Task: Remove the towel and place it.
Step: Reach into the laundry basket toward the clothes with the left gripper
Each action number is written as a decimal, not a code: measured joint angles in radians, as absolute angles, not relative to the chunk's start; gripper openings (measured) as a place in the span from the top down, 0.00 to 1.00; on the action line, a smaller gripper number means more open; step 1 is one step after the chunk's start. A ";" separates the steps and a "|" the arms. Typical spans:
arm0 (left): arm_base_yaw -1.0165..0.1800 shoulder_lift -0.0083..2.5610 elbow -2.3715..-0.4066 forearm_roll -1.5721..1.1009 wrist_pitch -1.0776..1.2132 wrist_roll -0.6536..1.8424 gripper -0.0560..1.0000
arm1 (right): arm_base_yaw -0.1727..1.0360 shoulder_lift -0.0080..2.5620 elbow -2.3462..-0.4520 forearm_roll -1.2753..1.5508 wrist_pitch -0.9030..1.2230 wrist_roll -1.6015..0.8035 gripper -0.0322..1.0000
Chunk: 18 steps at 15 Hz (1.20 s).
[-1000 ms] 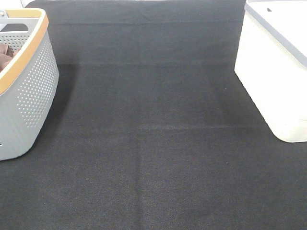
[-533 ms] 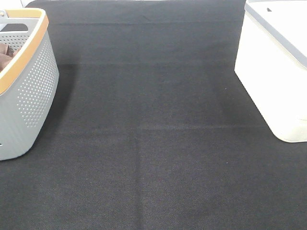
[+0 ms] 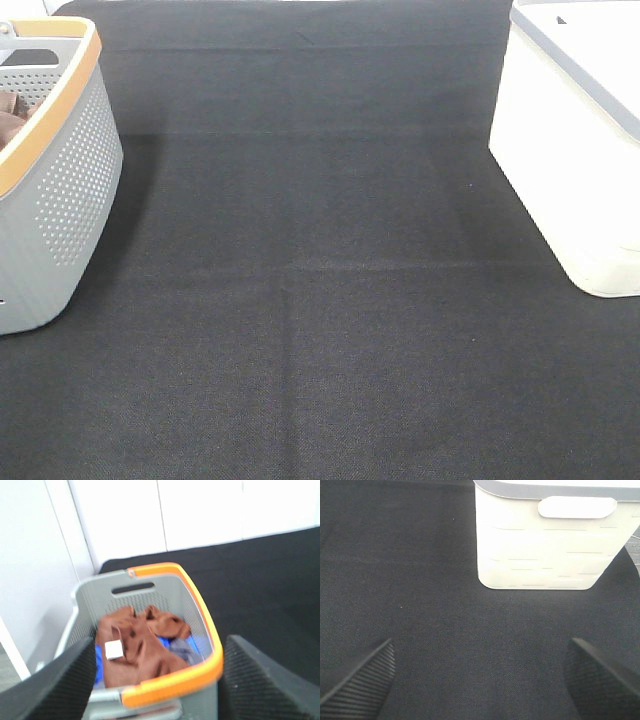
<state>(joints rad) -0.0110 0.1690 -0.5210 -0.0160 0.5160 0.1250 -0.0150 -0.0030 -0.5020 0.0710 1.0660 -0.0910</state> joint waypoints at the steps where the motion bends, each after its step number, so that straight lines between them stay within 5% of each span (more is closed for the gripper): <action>1: -0.011 0.280 -0.521 0.018 0.405 0.076 0.29 | -0.015 -0.003 -0.502 0.071 1.066 -0.091 0.14; 5: -0.011 0.673 -0.683 0.044 0.352 -0.069 0.29 | -0.015 -0.003 -0.502 0.071 1.066 -0.091 0.14; 18: -0.011 1.559 -1.396 0.434 0.851 -0.367 0.29 | -0.015 -0.003 -0.502 0.071 1.066 -0.091 0.14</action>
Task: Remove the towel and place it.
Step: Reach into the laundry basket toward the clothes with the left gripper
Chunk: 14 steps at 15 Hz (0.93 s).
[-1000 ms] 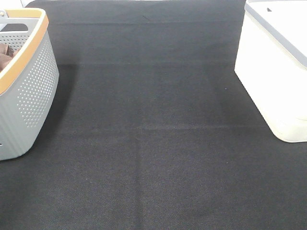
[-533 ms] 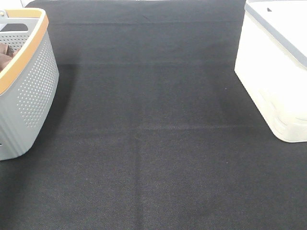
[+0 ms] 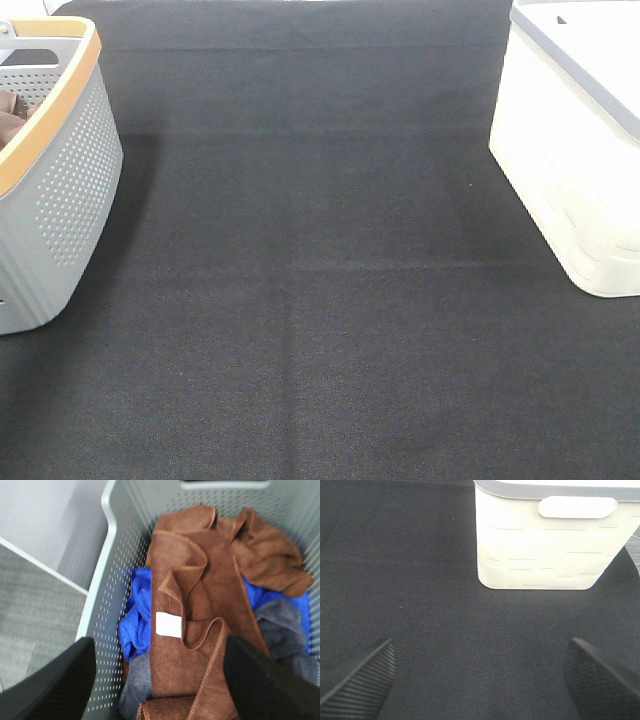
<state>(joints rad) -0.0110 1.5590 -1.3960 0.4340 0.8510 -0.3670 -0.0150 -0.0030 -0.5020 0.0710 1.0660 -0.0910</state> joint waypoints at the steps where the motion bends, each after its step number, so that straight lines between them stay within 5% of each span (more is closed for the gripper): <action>1: -0.011 1.614 -1.434 0.439 0.878 -0.370 0.29 | -0.015 -0.003 -0.502 0.071 1.066 -0.091 0.14; 14: 0.124 1.966 -1.695 0.233 1.048 -0.294 0.29 | -0.015 -0.003 -0.502 0.071 1.066 -0.091 0.14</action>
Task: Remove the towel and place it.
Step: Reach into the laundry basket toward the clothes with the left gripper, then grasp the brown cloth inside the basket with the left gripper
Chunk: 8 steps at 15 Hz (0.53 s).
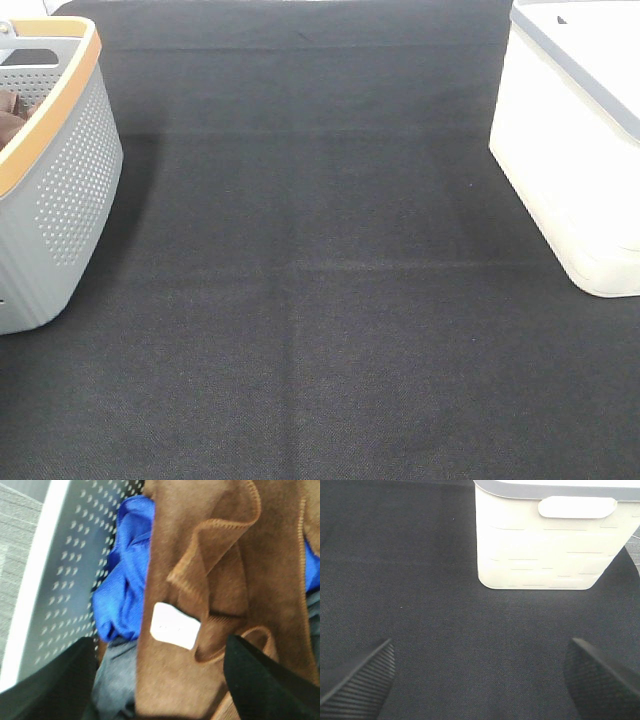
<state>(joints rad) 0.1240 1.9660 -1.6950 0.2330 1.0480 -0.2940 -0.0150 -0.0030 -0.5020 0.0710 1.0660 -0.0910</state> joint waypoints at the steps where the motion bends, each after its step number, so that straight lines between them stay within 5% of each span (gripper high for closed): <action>1: 0.124 1.968 -1.695 0.221 1.014 -0.290 0.29 | -0.015 -0.003 -0.502 0.071 1.066 -0.091 0.14; 8: 0.124 2.053 -1.699 0.193 0.921 -0.288 0.29 | -0.015 -0.003 -0.502 0.071 1.066 -0.091 0.14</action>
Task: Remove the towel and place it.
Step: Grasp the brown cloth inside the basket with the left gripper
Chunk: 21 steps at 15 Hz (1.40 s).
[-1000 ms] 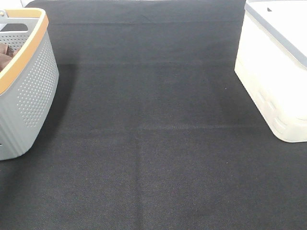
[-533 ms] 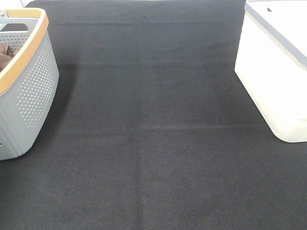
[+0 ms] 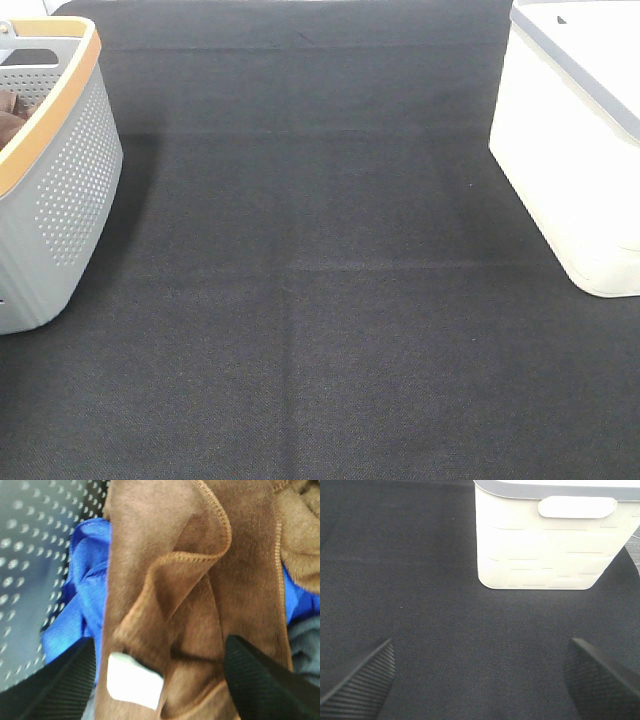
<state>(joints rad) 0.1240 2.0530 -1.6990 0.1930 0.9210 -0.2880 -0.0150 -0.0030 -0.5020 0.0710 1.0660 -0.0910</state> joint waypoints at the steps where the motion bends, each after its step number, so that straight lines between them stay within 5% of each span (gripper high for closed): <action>1: 0.124 2.059 -1.699 0.191 0.895 -0.288 0.30 | -0.015 -0.003 -0.502 0.071 1.066 -0.091 0.14; 5: 0.124 2.070 -1.700 0.175 0.832 -0.288 0.39 | -0.015 -0.003 -0.502 0.071 1.066 -0.091 0.14; 15: 0.124 2.111 -1.709 0.174 0.872 -0.243 0.41 | -0.015 -0.003 -0.502 0.071 1.066 -0.091 0.14; 16: 0.124 2.120 -1.719 0.174 0.878 -0.243 0.44 | -0.015 -0.003 -0.502 0.071 1.066 -0.091 0.14; 20: 0.124 2.119 -1.771 0.174 0.892 -0.228 0.88 | -0.015 -0.003 -0.502 0.071 1.066 -0.091 0.14; 21: 0.124 2.119 -1.771 0.174 0.892 -0.228 0.88 | -0.015 -0.003 -0.502 0.071 1.066 -0.091 0.14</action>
<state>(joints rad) 0.1240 2.1190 -1.7710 0.1740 0.8920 -0.2280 -0.0150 -0.0030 -0.5020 0.0710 1.0660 -0.0910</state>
